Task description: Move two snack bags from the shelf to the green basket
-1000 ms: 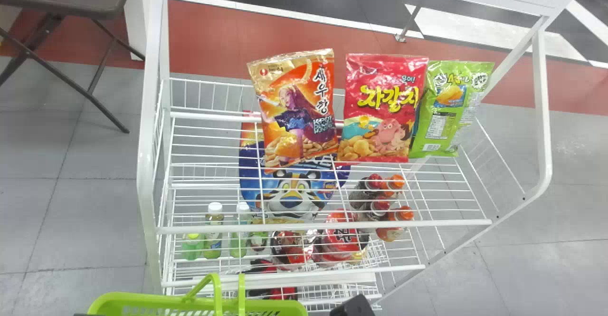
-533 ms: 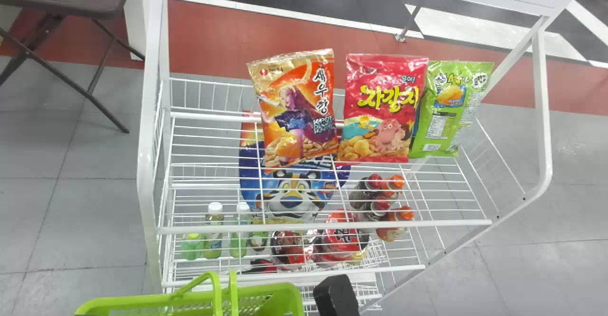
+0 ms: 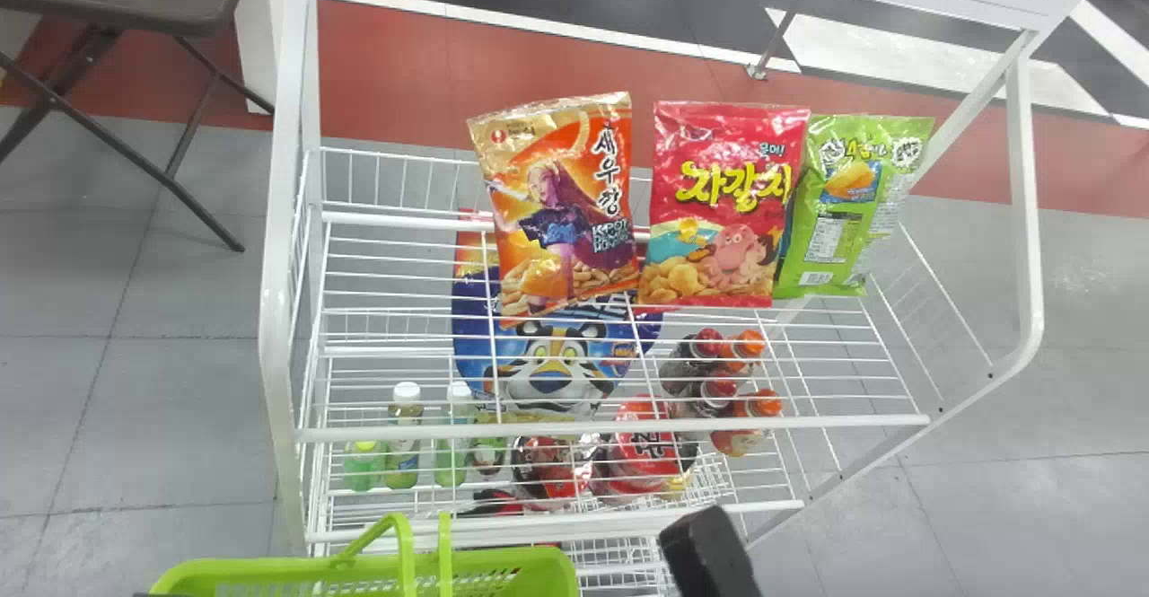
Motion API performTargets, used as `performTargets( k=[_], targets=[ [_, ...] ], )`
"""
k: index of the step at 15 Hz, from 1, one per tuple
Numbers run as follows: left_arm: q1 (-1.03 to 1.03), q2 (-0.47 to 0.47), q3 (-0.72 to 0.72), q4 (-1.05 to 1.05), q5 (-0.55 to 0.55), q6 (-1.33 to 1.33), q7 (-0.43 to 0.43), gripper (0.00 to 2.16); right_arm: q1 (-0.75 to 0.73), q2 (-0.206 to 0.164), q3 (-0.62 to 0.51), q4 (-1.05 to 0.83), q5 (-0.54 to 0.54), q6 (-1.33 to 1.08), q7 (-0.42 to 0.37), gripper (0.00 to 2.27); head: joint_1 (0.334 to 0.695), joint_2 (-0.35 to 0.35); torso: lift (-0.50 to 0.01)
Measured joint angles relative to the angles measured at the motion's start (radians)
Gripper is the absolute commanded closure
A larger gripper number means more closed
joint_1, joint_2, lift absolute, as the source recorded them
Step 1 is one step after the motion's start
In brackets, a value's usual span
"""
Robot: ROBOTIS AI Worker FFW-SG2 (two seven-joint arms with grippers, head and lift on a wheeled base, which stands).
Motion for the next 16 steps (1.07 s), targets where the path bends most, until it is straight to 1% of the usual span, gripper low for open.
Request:
performTargets(
  k=[1, 2, 4, 6, 9, 10, 12, 16],
  targets=[
    [0.000, 0.000, 0.001, 0.000, 0.000, 0.000, 0.000, 2.12, -0.001, 0.013, -0.020, -0.020, -0.004, -0.017, -0.008, 0.10, 0.695, -0.350, -0.017],
    [0.000, 0.000, 0.001, 0.000, 0.000, -0.001, 0.000, 2.12, -0.008, 0.036, -0.039, -0.033, -0.014, -0.058, -0.035, 0.12, 0.695, -0.350, -0.017],
    [0.000, 0.000, -0.003, 0.001, 0.000, -0.001, 0.004, 2.12, -0.026, 0.074, -0.054, -0.039, -0.032, -0.220, -0.084, 0.12, 0.695, -0.350, -0.017],
    [0.000, 0.000, -0.010, 0.002, -0.002, -0.003, 0.011, 2.12, -0.034, 0.098, -0.042, -0.016, -0.032, -0.492, -0.132, 0.13, 0.695, -0.350, -0.017],
    [0.000, 0.000, -0.020, 0.003, -0.009, -0.003, 0.014, 2.12, -0.059, 0.115, -0.011, 0.086, -0.018, -0.928, -0.235, 0.13, 0.695, -0.350, -0.017],
    [0.001, 0.000, -0.021, 0.003, -0.010, -0.002, 0.014, 2.12, -0.083, 0.121, -0.004, 0.134, -0.015, -1.027, -0.257, 0.12, 0.695, -0.350, -0.017],
    [0.003, 0.000, -0.022, 0.003, -0.012, 0.000, 0.015, 2.12, -0.138, 0.128, 0.007, 0.221, -0.011, -1.120, -0.299, 0.12, 0.695, -0.350, -0.017],
    [-0.001, 0.005, -0.039, 0.006, -0.031, 0.010, 0.017, 2.12, -0.269, 0.140, 0.010, 0.370, 0.004, -1.157, -0.335, 0.12, 0.695, -0.350, -0.017]
  ],
)
